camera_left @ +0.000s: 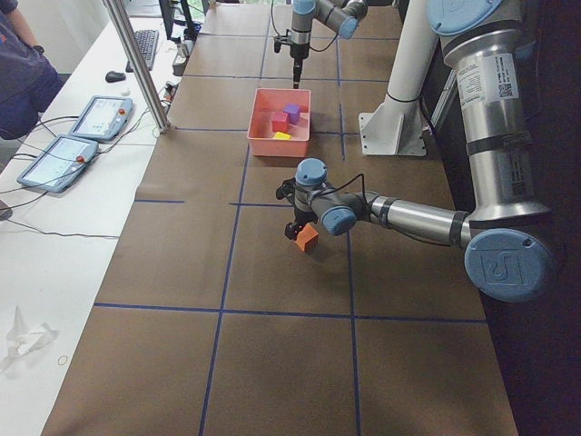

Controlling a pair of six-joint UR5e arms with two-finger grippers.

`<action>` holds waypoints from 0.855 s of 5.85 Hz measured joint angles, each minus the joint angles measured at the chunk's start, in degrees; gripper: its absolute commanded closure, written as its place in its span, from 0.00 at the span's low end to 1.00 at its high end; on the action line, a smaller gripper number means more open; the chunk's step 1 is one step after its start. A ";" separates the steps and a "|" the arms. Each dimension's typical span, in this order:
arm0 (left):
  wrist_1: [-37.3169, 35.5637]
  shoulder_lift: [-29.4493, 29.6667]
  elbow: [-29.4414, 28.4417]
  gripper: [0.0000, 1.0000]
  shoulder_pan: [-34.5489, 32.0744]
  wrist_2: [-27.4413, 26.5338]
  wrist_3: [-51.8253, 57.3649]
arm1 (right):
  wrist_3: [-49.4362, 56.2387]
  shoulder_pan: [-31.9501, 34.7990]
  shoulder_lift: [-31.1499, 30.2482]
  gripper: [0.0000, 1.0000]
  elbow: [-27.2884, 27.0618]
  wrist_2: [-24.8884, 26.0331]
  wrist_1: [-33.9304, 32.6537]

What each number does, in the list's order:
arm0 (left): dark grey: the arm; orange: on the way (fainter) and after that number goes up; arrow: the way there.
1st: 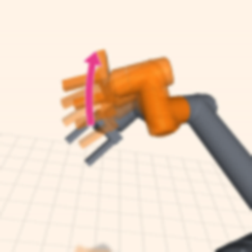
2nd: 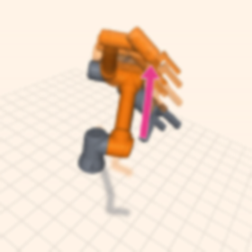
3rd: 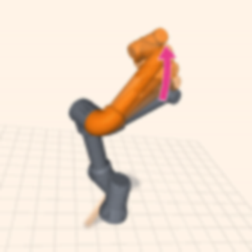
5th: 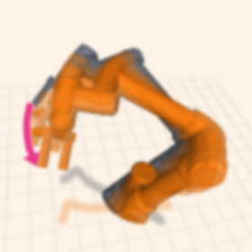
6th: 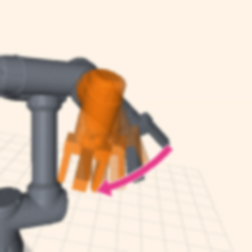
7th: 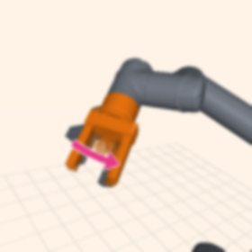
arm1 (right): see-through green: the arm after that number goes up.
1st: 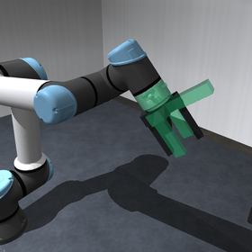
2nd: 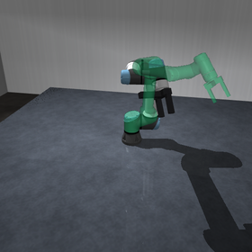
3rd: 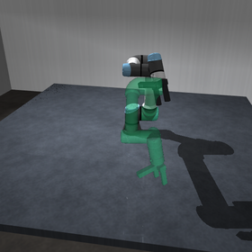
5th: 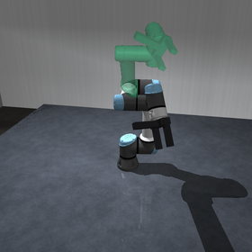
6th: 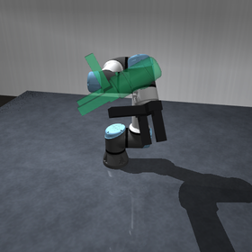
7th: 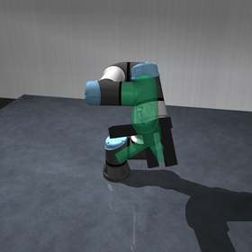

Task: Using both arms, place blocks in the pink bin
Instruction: 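Grasp the orange cube with the left gripper while the right gripper withdraws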

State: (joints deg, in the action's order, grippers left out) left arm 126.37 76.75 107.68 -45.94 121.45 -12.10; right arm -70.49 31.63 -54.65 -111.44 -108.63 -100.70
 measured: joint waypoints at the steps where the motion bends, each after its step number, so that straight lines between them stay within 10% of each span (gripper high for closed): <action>1: -0.04 0.86 -1.17 0.00 1.12 0.41 -0.34 | 0.00 0.05 -0.51 0.00 -0.32 0.00 0.07; 3: -0.10 2.22 -3.68 0.09 2.62 0.56 -0.86 | 0.00 0.09 -0.78 0.00 -0.47 -0.03 0.14; 5: -0.41 3.64 -5.77 0.68 2.77 1.00 -1.00 | 0.00 0.04 -1.02 0.00 -0.44 -0.08 0.22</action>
State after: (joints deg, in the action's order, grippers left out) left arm 125.95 80.39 101.91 -43.17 122.45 -13.11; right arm -70.49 31.67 -55.67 -111.89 -108.72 -100.48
